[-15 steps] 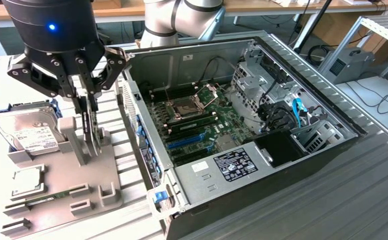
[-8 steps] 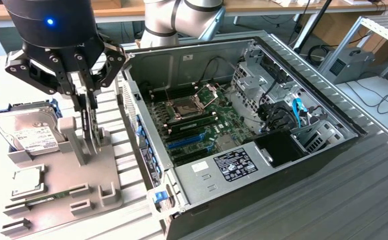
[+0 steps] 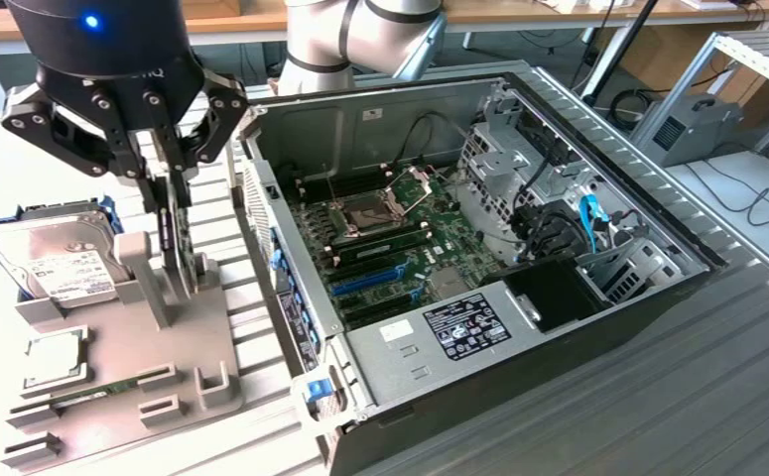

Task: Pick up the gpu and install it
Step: 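Pick up the gpu and move the gpu toward the slot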

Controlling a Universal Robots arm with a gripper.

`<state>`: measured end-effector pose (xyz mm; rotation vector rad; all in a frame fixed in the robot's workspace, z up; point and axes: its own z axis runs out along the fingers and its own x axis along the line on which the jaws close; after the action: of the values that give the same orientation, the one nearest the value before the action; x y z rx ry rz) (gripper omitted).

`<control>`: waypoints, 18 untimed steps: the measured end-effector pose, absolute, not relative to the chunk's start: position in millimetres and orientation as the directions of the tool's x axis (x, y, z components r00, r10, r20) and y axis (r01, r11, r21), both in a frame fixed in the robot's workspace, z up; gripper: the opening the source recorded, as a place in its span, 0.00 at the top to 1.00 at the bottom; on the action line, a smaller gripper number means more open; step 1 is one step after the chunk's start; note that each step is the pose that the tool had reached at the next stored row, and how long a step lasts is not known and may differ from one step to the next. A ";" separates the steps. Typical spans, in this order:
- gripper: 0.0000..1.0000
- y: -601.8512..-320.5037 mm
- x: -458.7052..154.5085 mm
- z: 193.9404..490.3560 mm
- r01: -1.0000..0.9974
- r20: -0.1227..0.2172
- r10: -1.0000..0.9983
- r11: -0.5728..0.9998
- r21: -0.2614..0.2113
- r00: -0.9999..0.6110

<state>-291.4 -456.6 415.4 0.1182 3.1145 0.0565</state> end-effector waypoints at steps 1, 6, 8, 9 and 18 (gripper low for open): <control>0.74 -456.6 -291.4 416.2 0.075 -0.023 0.076 0.996 0.037 -0.997; 0.74 -456.6 -291.4 421.6 0.075 -0.023 0.076 0.996 0.037 -0.997; 0.74 -456.6 -291.4 423.4 0.075 -0.023 0.076 0.996 0.037 -0.997; 0.74 -456.6 -291.4 424.3 0.075 -0.023 0.076 0.996 0.037 -0.997; 0.74 -456.6 -291.4 432.7 0.075 -0.023 0.076 0.996 0.037 -0.997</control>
<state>-291.4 -456.6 432.7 0.1183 3.1144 0.0568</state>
